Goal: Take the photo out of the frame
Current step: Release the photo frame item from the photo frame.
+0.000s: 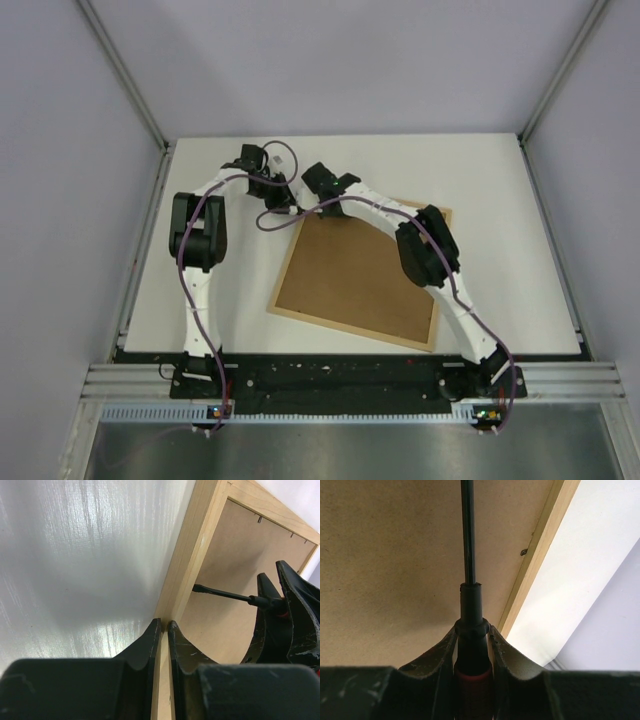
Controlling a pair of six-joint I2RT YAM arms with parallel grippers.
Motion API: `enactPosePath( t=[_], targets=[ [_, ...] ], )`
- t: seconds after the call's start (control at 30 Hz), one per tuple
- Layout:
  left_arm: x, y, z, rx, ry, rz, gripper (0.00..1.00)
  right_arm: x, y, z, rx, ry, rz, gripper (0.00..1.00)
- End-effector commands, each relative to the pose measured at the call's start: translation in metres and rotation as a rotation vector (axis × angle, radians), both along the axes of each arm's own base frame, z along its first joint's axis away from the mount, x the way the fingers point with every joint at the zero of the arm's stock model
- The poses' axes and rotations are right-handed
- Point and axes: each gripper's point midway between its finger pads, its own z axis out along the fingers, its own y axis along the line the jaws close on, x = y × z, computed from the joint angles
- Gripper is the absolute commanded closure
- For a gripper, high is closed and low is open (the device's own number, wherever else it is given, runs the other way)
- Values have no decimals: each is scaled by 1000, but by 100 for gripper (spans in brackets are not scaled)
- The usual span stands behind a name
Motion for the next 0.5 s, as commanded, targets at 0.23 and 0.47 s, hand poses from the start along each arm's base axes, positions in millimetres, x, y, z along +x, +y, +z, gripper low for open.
enactPosePath(
  t=[0.23, 0.47],
  targets=[
    [-18, -18, -16, 1, 43, -54, 96, -20, 18, 57, 226, -57, 67, 100],
    [-17, -18, -16, 4, 43, -48, 96, -20, 10, 52, 198, -79, 46, 100]
  ],
)
